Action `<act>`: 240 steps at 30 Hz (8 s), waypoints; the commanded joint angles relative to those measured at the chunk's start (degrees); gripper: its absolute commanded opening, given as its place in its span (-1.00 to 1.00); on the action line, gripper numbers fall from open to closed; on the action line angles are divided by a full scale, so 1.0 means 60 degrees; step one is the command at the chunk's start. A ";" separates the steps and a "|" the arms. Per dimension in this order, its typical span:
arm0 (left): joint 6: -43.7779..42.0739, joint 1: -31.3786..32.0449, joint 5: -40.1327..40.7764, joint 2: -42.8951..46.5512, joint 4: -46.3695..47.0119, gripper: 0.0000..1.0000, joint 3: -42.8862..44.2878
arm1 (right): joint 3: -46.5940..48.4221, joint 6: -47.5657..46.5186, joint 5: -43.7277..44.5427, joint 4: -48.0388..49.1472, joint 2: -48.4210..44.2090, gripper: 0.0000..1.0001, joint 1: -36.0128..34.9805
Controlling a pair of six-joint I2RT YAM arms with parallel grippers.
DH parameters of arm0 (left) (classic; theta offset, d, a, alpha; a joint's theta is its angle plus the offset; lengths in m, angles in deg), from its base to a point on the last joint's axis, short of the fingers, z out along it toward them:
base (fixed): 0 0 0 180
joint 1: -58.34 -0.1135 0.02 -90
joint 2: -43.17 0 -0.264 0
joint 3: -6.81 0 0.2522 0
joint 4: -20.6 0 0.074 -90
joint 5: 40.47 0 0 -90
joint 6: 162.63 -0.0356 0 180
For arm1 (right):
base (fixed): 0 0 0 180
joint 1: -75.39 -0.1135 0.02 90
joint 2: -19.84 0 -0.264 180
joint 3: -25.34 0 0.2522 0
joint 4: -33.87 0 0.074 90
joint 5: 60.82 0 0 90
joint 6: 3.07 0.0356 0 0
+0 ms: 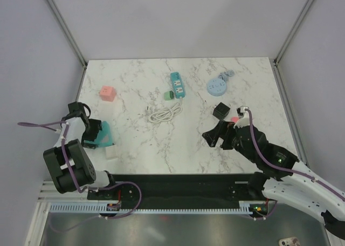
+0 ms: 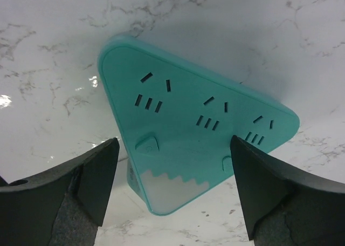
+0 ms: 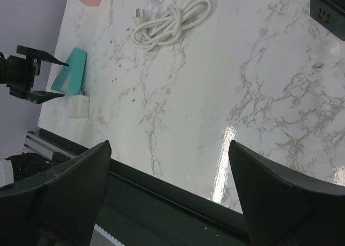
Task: Insert the plug
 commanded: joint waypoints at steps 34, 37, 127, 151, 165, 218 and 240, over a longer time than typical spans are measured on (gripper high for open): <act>0.4132 0.4638 0.1849 0.1583 -0.3003 0.92 0.0003 | 0.0186 -0.0367 -0.1064 -0.0535 -0.1618 0.92 0.0004; 0.4659 0.4301 0.1747 0.2110 -0.3211 0.82 -0.0451 | 0.0229 -0.0411 -0.1064 -0.0710 -0.1486 0.87 0.0018; 0.7575 0.6452 -0.6721 0.3781 1.2961 -0.95 -0.4467 | -0.0079 -0.4440 -0.0597 1.2033 0.6217 0.75 -0.0919; 0.7767 0.6438 -0.6690 0.4851 1.2317 -0.88 -0.4453 | 0.1196 -0.3531 -0.0464 1.3322 0.8622 0.03 -0.1359; 0.0840 0.6438 -0.9076 0.4588 0.7602 0.63 -0.1421 | 0.1300 -0.4190 -0.1853 0.7980 0.5698 -1.00 -0.0101; -0.5931 1.0173 -1.3825 0.2346 0.5109 -0.66 0.0792 | 0.0449 -0.2462 -0.8989 0.5999 0.2191 -1.00 0.0077; 0.0116 1.0144 -1.1425 0.2200 1.1695 -0.95 -0.0424 | 0.0303 -0.1072 -0.2195 0.4577 -0.0166 0.92 0.0092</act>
